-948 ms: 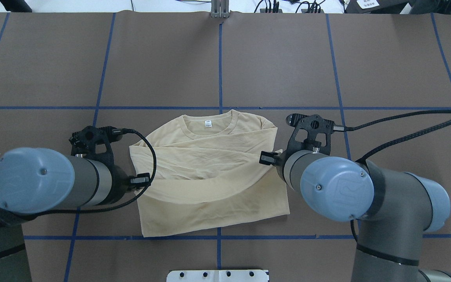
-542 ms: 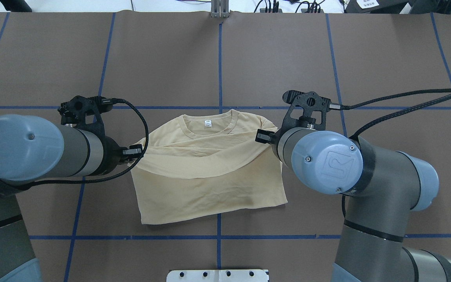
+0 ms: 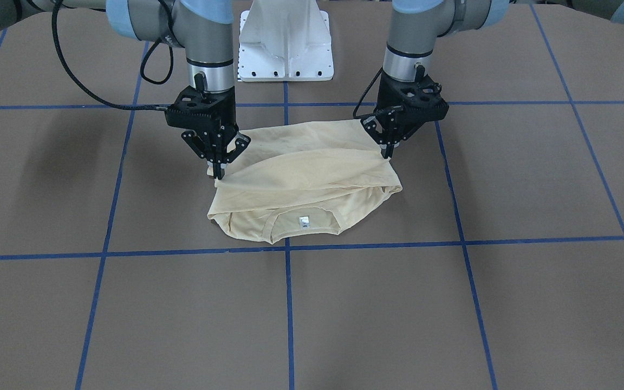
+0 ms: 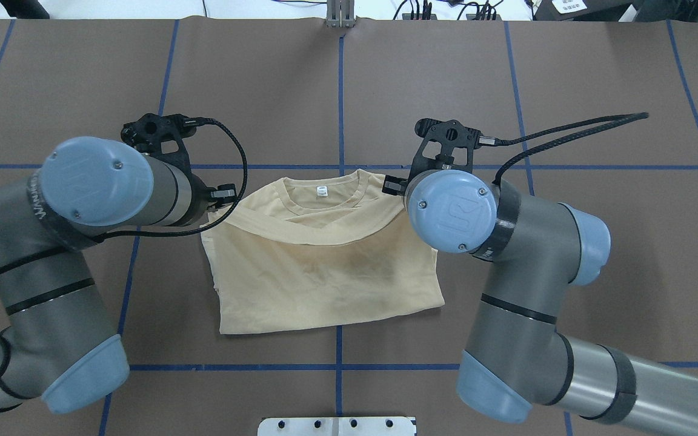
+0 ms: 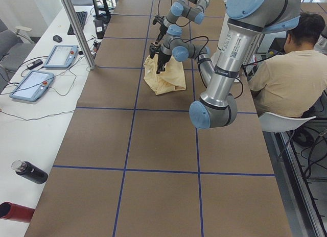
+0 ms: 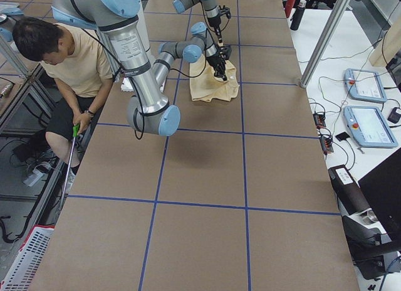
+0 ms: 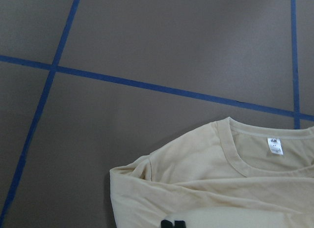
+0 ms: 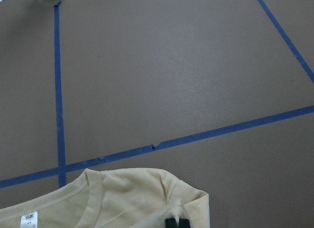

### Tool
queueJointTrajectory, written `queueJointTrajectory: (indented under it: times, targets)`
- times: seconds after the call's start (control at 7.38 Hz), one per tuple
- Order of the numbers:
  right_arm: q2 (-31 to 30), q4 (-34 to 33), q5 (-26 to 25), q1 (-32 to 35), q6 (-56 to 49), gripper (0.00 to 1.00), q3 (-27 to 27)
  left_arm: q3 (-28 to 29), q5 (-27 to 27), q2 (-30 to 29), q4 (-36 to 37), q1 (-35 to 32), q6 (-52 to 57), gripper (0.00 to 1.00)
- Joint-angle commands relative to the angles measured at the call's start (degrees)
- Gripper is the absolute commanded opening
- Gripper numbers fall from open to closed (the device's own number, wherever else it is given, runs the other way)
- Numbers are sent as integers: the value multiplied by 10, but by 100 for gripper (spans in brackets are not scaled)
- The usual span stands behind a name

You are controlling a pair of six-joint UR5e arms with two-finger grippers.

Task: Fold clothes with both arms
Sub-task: 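Lay the folded hem down near the collar and open both grippers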

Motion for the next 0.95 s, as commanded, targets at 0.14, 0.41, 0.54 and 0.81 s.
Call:
queueJointTrajectory:
  times: [0.14, 0.41, 0.54, 0.81]
  targets:
    - [3, 73, 1, 14, -34, 0, -79, 115, 19, -1, -111, -2, 1, 0]
    - [3, 73, 20, 30, -42, 0, -79, 113, 18, -2, -112, -11, 33, 0]
    - [4, 74, 25, 33, -47, 0, -79, 113, 18, -2, -112, -13, 34, 0]
    - [8, 73, 25, 37, -48, 0, -81, 112, 18, -2, -112, -19, 45, 0]
